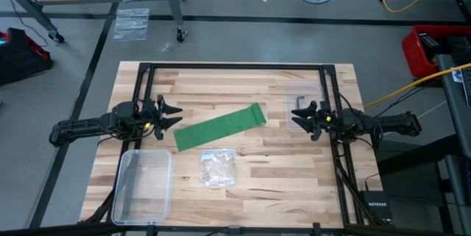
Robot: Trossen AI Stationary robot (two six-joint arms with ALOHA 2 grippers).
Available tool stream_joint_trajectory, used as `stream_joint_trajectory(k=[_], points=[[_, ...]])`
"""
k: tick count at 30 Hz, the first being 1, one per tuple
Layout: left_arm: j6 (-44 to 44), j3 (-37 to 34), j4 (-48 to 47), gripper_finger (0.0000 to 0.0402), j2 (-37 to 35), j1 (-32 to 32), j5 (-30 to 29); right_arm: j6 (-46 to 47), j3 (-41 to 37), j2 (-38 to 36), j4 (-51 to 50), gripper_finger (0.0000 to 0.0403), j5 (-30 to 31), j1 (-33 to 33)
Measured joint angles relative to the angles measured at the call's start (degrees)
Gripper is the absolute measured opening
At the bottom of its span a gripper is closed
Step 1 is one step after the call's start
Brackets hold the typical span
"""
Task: Roll bandage
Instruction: Roll the bandage
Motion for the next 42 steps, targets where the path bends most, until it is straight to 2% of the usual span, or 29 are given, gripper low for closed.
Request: stream_joint_trajectory(k=[7, 12, 20, 27, 32, 36, 42], points=[[0.0, 0.0, 0.0, 0.0175, 0.0, 0.0, 0.0, 0.0, 4.1, 7.7, 2.4, 0.0202, 0.2, 0.0], [0.0, 0.0, 0.0, 0.0175, 0.0, 0.0, 0.0, -2.8, 8.8, 19.1, 7.1, 0.0202, 0.2, 0.0], [0.0, 0.0, 0.2, 0.0175, 0.0, 0.0, -0.1, -10.6, 19.6, 38.0, 3.0, 0.0202, 1.7, 0.0], [-2.8, 0.0, 4.1, 0.0175, 0.0, 0.0, -9.6, -10.8, 28.0, 51.3, -8.0, 0.0202, 8.2, -0.4], [-4.4, 0.0, 4.4, 0.0175, 0.1, 0.0, -9.7, -10.5, 30.9, 58.3, -9.9, 0.0202, 8.7, -4.5], [-2.4, 0.0, 5.2, 0.0175, 0.2, 0.0, -9.5, -10.5, 32.2, 61.6, -10.1, 0.0202, 7.6, -9.2], [3.0, 1.0, 9.4, 0.0175, 0.2, 0.0, -7.2, -10.3, 32.3, 62.3, -9.9, 0.0202, 0.2, -16.4]])
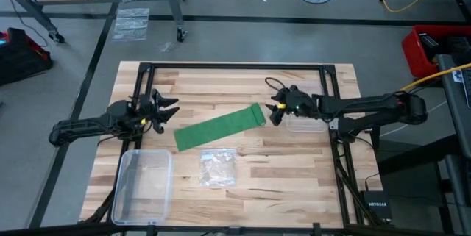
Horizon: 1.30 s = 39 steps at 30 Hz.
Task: Roll bandage
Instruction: Roll the bandage
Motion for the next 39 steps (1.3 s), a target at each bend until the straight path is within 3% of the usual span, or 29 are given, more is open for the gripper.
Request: stream_joint_trajectory(k=[6, 17, 23, 28, 39], points=[[1.2, 2.6, -0.5, 0.0157, 2.8, 0.0, 3.1, 0.0, 0.0, 0.0, 0.1, 0.0202, -4.6, -5.2], [9.3, 12.1, -0.4, 0.0006, 21.2, 0.0, 3.4, 0.0, 0.0, 0.0, 0.0, 0.0196, -7.1, -10.5], [13.6, 18.3, -1.2, 0.0012, 32.1, 0.0, 3.4, 2.5, 0.0, 0.3, 0.0, 0.0156, -8.8, -10.6], [13.6, 23.7, -7.4, 0.0004, 41.4, 0.0, 3.4, 4.3, 0.0, 1.3, -1.1, 0.0118, -9.9, -10.6], [6.9, 33.0, -15.9, 0.0001, 55.6, 0.4, 3.4, 4.5, 0.0, 8.7, -0.9, 0.0011, -10.7, -10.6]])
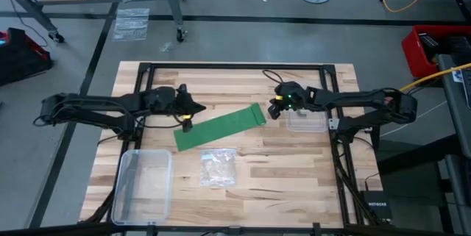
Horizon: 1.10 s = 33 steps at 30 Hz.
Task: Roll bandage
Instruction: Roll the bandage
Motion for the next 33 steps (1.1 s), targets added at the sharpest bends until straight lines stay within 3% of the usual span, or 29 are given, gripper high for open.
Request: stream_joint_trajectory(k=[11, 33], points=[[-2.4, 3.4, -3.7, 0.0001, 8.8, 2.8, 2.3, 0.9, 0.0, 4.7, -0.1, 0.0004, -0.9, 0.0], [-2.4, 3.4, -3.6, 0.0001, 8.7, 3.1, 2.3, 4.5, 0.0, 5.1, -3.4, 0.0002, -3.9, 0.1]])
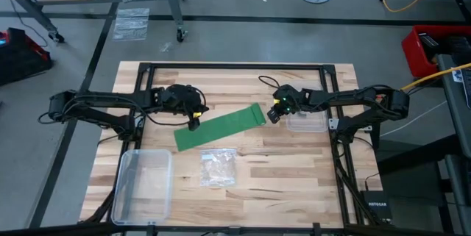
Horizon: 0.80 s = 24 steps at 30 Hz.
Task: Roll bandage
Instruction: Roll the bandage
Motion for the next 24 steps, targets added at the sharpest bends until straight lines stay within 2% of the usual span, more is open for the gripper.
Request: stream_joint_trajectory(k=[8, 19, 24], points=[[0.0, 0.0, 0.0, 0.0001, 0.0, 0.0, 0.0, 2.7, 0.0, 0.0, 0.0, 0.0001, -1.8, 0.3], [0.0, 0.0, 0.0, 0.0001, 0.0, 0.0, 0.0, 4.6, 0.0, 0.0, 0.6, 0.0001, 3.6, 6.1], [0.0, 0.0, 0.0, 0.0001, 0.0, 0.0, 0.0, 6.0, 0.0, 0.0, 1.3, 0.0001, 2.8, 6.4]])
